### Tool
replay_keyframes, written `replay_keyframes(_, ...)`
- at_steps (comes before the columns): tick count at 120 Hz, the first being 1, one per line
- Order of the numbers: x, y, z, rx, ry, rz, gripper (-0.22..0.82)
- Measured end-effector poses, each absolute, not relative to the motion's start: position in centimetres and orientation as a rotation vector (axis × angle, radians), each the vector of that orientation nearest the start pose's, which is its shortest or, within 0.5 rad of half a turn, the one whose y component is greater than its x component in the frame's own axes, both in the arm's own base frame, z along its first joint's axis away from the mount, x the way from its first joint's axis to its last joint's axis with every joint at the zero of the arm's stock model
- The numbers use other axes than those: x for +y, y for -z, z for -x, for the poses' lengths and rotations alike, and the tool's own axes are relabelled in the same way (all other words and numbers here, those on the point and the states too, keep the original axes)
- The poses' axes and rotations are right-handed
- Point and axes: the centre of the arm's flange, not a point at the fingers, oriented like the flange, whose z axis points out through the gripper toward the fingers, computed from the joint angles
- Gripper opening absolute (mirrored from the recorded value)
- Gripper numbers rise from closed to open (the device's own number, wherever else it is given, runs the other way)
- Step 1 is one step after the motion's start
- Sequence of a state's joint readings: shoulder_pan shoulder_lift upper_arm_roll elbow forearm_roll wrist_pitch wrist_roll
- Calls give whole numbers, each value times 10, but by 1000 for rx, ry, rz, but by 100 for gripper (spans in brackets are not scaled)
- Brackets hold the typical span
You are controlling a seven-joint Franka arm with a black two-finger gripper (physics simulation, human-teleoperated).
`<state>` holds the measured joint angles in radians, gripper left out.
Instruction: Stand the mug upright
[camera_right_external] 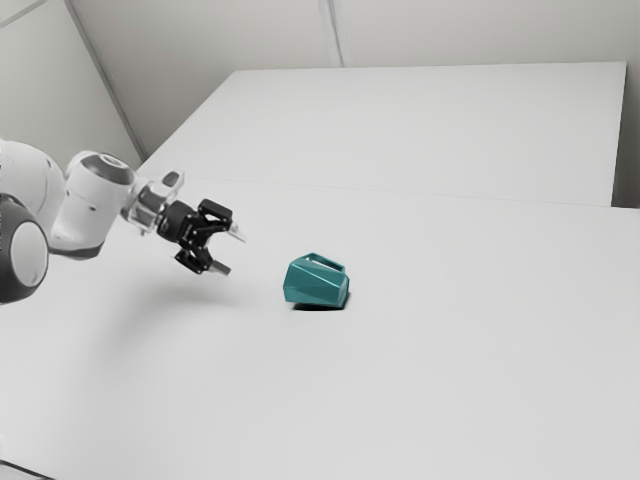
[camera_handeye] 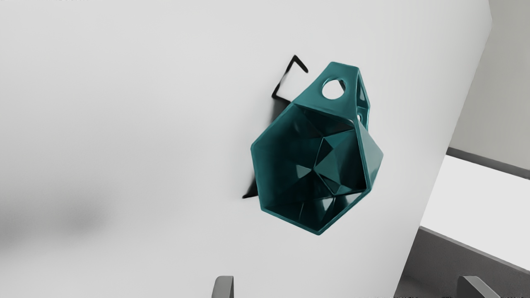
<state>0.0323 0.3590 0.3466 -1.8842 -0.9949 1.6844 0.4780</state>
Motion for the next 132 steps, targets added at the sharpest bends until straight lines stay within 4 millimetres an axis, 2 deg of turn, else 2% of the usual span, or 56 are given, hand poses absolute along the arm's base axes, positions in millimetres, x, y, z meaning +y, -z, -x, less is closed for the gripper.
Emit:
replay_keyframes(19, 111, -316, -587, 293, 90, -2154, 59)
replay_keyframes(62, 71, -282, -608, 220, 80, -2134, 58)
replay_keyframes(87, 49, -288, -611, 164, 58, -2133, 58)
replay_keyframes(132, 21, -271, -616, 126, 64, -2130, 52)
